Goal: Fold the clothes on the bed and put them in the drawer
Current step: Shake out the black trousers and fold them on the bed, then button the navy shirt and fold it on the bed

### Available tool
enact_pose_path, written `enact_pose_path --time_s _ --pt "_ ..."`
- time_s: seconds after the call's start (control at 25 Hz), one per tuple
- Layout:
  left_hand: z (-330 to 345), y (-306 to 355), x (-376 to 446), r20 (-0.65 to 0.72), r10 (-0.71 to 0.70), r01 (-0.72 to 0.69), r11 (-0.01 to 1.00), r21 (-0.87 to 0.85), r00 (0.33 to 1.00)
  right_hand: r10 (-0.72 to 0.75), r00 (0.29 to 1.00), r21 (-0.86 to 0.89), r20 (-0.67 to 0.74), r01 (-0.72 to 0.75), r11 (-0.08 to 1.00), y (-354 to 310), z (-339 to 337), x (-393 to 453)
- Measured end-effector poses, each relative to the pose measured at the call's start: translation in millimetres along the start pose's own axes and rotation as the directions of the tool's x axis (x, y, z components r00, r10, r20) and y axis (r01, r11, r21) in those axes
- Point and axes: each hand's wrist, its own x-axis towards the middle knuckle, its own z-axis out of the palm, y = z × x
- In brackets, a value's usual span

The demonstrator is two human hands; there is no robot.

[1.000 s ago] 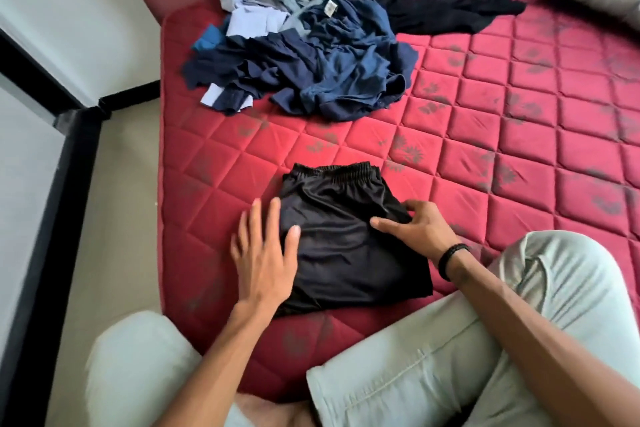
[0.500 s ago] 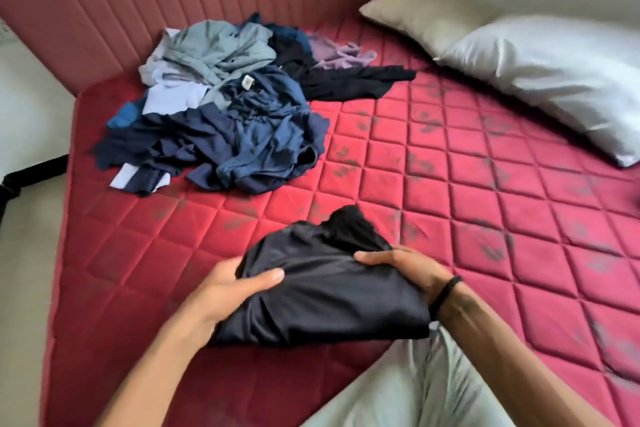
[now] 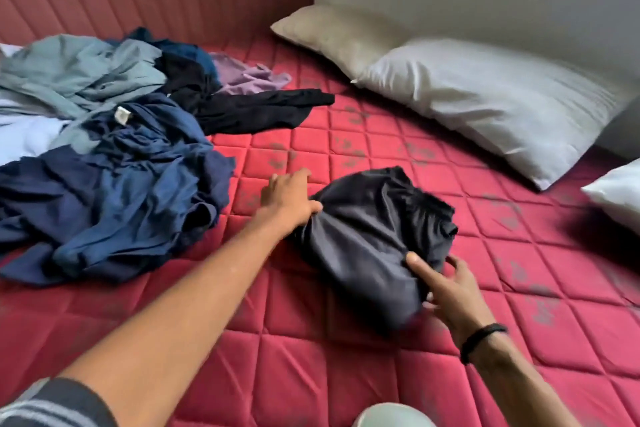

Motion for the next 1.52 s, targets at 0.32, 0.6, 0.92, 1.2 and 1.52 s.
enact_pose_path --time_s 0.32,0.6,0.92,1.2,1.52 --pt "131 -17 -66 -0.162 0.202 -0.177 0.972 0.155 0.966 -0.455 0.828 -0.863 0.327 0.458 0.213 30 66 1" --pt "107 -71 -100 -0.192 -0.002 0.039 0.981 0.192 0.981 -0.170 0.930 -0.939 0.325 0.339 0.055 32 61 13" --pt "50 -203 -214 -0.448 -0.321 0.439 0.878 0.189 0.834 -0.275 0.577 -0.614 0.769 0.787 -0.064 -18 233 -54" --pt "27 -275 -247 -0.625 -0.423 0.430 0.890 -0.150 0.657 -0.276 0.477 -0.530 0.835 0.832 -0.165 -15 413 -79" --pt "19 -269 -269 -0.609 -0.291 0.222 0.957 -0.188 0.738 -0.303 0.542 -0.543 0.784 0.835 0.089 53 334 -164"
